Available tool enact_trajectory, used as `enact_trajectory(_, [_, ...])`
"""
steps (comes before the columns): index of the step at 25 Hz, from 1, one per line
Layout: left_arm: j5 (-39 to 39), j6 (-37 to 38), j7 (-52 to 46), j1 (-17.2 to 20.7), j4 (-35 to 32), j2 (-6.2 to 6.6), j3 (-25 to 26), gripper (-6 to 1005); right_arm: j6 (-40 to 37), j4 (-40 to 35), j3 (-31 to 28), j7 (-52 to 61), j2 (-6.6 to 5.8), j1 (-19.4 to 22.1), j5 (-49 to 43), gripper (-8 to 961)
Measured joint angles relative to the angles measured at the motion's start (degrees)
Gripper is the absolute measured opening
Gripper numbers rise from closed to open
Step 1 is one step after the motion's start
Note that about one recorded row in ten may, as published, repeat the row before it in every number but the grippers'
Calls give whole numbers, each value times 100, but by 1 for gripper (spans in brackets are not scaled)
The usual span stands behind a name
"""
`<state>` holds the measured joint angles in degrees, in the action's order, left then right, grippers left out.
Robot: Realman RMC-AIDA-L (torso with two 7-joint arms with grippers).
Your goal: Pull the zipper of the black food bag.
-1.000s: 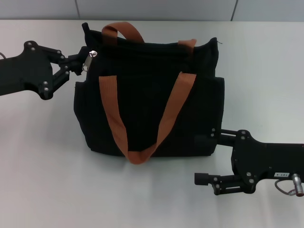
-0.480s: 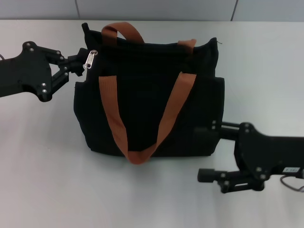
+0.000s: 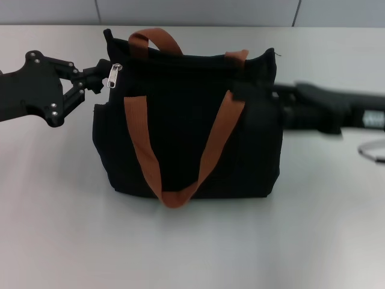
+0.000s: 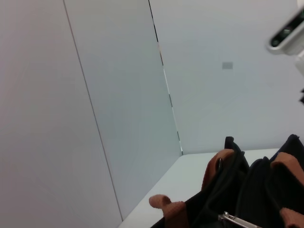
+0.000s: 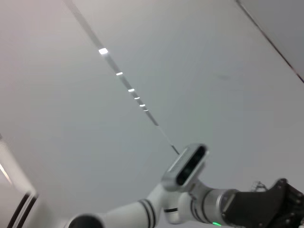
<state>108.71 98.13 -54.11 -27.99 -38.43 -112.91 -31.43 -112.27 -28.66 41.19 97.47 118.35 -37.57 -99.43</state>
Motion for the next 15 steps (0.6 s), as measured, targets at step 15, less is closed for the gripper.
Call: enact_trajectory(15, [1, -19, 122, 66, -323, -213, -4, 36, 1931, -330, 1096, 3260, -113, -1453, -9, 788])
